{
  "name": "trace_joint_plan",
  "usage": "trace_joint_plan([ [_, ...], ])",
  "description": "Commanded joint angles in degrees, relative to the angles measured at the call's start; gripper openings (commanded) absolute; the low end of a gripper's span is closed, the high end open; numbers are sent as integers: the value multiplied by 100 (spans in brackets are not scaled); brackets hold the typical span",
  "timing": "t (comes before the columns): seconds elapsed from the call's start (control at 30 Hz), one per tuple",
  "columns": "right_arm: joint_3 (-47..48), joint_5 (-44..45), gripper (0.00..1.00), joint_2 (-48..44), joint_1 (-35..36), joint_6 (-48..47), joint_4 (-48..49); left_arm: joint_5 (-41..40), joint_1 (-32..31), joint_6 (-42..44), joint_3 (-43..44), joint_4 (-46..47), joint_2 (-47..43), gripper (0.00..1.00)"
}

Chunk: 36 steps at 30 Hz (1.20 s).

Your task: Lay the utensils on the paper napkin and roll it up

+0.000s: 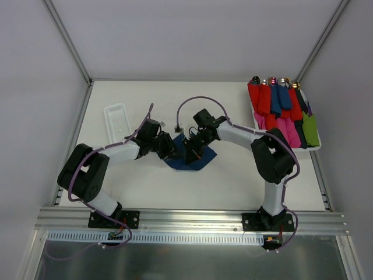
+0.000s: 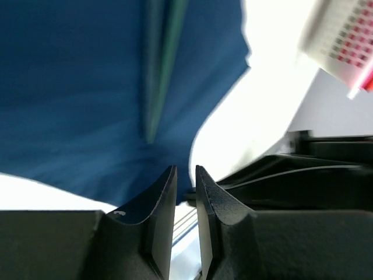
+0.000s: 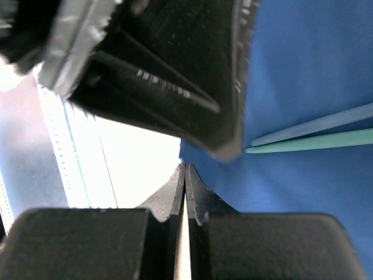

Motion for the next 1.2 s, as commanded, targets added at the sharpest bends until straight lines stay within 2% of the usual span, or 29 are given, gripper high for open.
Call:
trace_joint_plan([
  [0.0, 355, -271, 0, 142, -86, -119, -271, -370, 109, 210, -7, -580, -132, 20],
  [0.2, 653, -333, 0, 371, -191, -154, -455, -642, 118, 237, 37, -1089, -61, 18],
  [0.4, 882, -306, 0, 670, -323, -181, -535, -853, 110, 377, -7, -1143, -333, 21],
  [0.47, 970, -359, 0, 766, -402, -163, -535, -897, 110, 630, 28, -1134, -579, 25],
  [0.53, 1066, -359, 0, 811, -446, -146, -570, -959, 110, 833, 46, -1143, -843, 37],
  [0.63, 1154, -412, 0, 881, -542, -102, -553, -977, 136, 1115, 72, -1143, -1028, 43],
  [0.87, 1436, -421, 0, 1048, -648, -40, -596, -678, 153, 1124, 46, -1151, -835, 41],
  [1.17, 1726, -280, 0, 1285, -674, 57, -588, -388, 145, 1441, 81, -1020, -932, 28],
])
